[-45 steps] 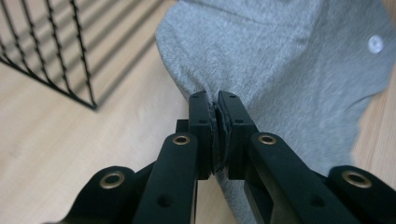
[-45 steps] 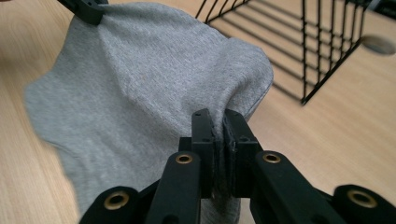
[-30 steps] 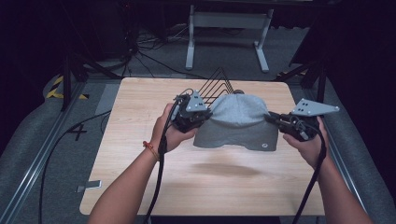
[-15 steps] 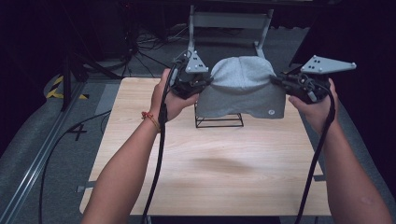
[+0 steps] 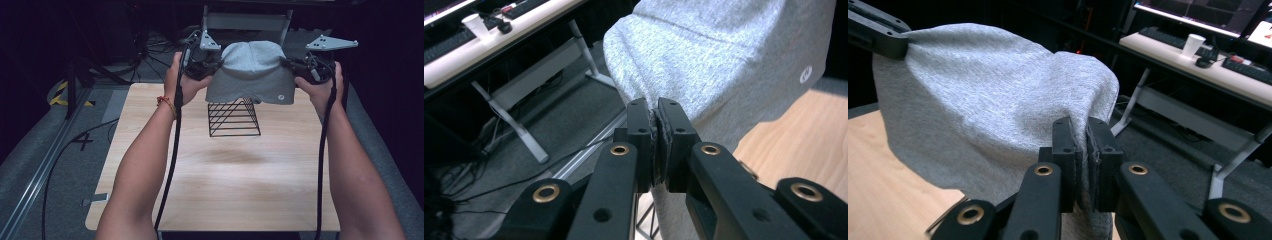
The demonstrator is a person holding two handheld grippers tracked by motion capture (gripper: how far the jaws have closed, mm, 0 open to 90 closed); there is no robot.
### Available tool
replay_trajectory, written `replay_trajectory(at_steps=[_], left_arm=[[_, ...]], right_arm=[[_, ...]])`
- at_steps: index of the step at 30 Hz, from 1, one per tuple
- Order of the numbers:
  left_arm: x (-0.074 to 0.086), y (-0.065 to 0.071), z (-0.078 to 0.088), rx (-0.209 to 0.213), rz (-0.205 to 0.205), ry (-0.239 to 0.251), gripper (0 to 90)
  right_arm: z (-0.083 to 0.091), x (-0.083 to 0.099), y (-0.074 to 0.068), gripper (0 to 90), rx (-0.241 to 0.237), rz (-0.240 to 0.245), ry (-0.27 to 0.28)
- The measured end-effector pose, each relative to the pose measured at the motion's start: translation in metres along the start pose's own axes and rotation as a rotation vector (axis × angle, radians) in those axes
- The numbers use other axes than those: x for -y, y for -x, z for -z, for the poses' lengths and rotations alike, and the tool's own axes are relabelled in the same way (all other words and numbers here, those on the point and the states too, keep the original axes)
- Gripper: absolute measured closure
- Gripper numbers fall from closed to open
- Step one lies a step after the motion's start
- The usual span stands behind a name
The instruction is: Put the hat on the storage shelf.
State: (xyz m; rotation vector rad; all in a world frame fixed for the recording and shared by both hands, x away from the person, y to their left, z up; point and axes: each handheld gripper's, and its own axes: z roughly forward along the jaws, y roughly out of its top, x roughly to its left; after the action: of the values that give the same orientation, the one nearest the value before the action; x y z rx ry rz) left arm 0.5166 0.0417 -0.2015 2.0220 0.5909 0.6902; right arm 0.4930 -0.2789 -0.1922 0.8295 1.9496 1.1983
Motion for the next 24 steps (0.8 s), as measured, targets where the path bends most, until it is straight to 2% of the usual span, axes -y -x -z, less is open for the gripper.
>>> replay_trajectory(at_steps=[3,5,9,14,17,18,22,24], left_arm=[[0.001,-0.007,-0.003,-0.011,0.014,-0.001,85.3],[0.001,-0.013,-0.004,-0.026,0.038,0.017,85.3],[0.003,-0.018,-0.004,-0.031,0.043,0.015,85.3],[0.012,-0.019,-0.01,-0.012,0.071,0.007,85.3],[0.018,-0.019,-0.015,-0.01,0.066,-0.006,85.3],[0.021,-0.018,-0.017,-0.005,0.084,-0.008,85.3],[0.027,-0.016,-0.025,0.001,0.09,-0.026,85.3],[0.03,-0.015,-0.027,0.009,0.097,-0.015,85.2]], right_arm=[[-0.008,-0.004,0.002,84.1,0.003,-0.009,0.004],[-0.016,-0.006,0.003,84.1,0.0,-0.008,0.005],[-0.024,-0.006,0.004,84.1,-0.004,-0.014,0.003],[-0.035,-0.003,0.006,84.0,-0.013,-0.026,-0.008],[-0.037,0.001,0.006,83.8,-0.016,-0.029,-0.015],[-0.039,0.003,0.006,83.9,-0.017,-0.034,-0.017],[-0.044,0.01,0.007,83.8,-0.023,-0.044,-0.031],[-0.046,0.014,0.007,83.8,-0.024,-0.046,-0.039]])
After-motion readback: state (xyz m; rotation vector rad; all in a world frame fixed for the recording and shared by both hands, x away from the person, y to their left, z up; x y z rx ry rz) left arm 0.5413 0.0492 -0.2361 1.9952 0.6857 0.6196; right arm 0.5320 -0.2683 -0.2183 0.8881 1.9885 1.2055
